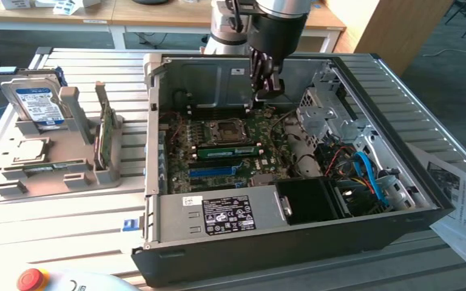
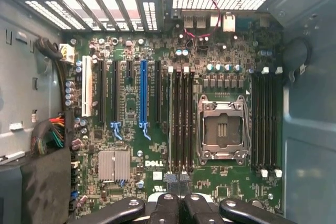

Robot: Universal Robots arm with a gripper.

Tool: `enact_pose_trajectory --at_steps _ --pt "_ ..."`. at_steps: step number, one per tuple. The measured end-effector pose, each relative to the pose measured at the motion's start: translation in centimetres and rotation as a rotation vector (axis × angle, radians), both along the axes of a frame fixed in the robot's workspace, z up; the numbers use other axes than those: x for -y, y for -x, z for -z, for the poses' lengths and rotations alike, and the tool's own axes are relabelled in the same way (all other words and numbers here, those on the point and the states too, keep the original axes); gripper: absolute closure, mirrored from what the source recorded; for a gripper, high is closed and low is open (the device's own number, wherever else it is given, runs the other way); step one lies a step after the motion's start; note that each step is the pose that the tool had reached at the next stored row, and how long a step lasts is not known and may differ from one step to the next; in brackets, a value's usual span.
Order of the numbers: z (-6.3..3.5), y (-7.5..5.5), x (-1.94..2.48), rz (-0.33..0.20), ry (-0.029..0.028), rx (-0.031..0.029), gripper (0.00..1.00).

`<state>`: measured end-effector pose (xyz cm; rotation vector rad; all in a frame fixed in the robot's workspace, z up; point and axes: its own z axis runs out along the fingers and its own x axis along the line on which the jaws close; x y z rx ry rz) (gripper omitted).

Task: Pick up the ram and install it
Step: 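Press down the ram until it locks into place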

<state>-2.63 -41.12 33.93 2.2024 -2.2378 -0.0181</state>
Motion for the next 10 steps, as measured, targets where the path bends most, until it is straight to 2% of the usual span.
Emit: enact_pose_trajectory --at_steps 10 --pt "0.00 -1.02 0.04 0.000 0.0000 0.0000 0.90"
